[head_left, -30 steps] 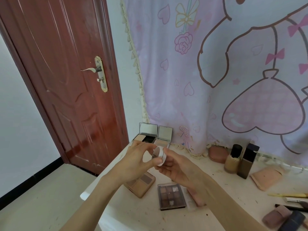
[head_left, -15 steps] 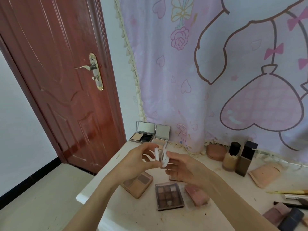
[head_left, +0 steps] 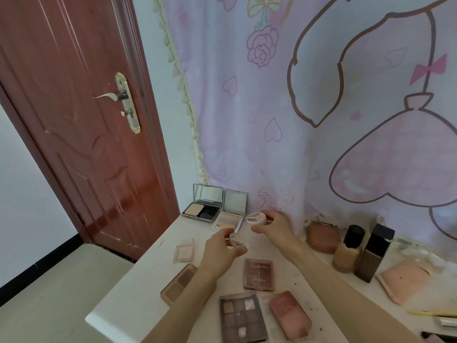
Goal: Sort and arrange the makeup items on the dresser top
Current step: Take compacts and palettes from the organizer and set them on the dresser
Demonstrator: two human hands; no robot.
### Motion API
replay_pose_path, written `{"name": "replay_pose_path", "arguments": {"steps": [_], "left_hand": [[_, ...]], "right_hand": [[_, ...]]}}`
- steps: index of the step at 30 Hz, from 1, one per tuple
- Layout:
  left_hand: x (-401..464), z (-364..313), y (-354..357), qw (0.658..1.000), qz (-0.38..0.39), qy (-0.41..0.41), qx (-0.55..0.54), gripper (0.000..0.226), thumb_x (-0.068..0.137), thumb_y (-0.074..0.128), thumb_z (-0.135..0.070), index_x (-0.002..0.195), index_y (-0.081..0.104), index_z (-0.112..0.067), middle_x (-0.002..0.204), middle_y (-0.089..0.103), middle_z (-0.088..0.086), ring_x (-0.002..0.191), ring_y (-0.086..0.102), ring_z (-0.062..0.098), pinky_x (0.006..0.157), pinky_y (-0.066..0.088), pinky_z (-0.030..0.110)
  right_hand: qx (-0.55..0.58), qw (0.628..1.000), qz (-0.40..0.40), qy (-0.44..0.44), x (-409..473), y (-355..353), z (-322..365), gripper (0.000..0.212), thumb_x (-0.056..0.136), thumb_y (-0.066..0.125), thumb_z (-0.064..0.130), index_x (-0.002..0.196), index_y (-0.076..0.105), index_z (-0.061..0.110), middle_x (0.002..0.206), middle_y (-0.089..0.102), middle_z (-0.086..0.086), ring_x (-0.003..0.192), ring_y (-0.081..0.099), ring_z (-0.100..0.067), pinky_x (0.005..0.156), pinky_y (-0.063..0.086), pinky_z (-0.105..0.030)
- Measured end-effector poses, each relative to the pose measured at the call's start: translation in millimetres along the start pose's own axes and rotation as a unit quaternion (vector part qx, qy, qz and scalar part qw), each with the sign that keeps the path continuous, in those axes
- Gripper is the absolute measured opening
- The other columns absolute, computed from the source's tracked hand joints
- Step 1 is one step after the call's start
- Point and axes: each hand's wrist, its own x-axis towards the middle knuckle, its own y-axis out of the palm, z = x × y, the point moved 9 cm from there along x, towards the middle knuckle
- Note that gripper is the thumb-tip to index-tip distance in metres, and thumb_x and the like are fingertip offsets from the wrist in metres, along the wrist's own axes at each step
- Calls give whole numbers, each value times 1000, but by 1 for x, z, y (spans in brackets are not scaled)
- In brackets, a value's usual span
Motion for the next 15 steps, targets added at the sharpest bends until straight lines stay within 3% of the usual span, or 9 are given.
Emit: {"name": "replay_pose_path", "arguments": {"steps": [4, 7, 12, 15], "left_hand": [[17, -3, 17, 987, -12, 32, 160, 57, 78, 69, -35, 129, 48, -21, 125, 47, -5, 119, 40, 15, 94, 28, 25], [26, -2, 26, 973, -8, 44, 227, 59, 79, 64, -44, 131, 45, -27, 124, 39, -5, 121, 29, 15, 92, 20, 26], [29, -2, 34, 952, -9, 94, 291, 58, 83, 54, -49, 134, 39, -26, 129, 40, -5, 122, 28, 17, 97, 21, 30], [28, -7, 35, 928, -16, 142, 344, 58, 87, 47, -50, 137, 33, -25, 135, 40, -7, 124, 29, 19, 98, 21, 32]], "right_hand": [[-73, 996, -19, -36, 22, 3, -4, 25, 68, 73, -1, 91, 65, 3, 82, 65, -2, 77, 57, -15, 74, 48, -31], [-81, 995, -29, -60, 31, 3, -7, 23, 68, 74, 2, 87, 64, 10, 83, 67, 1, 78, 60, -12, 75, 48, -26], [-125, 987, -42, -94, 39, 2, -12, 15, 68, 71, 5, 74, 58, 10, 76, 64, 1, 71, 56, -10, 62, 39, -9], [-168, 978, -34, -116, 42, 8, -12, 28, 71, 67, 6, 62, 45, 21, 70, 55, 3, 67, 48, -11, 58, 35, -14]]}}
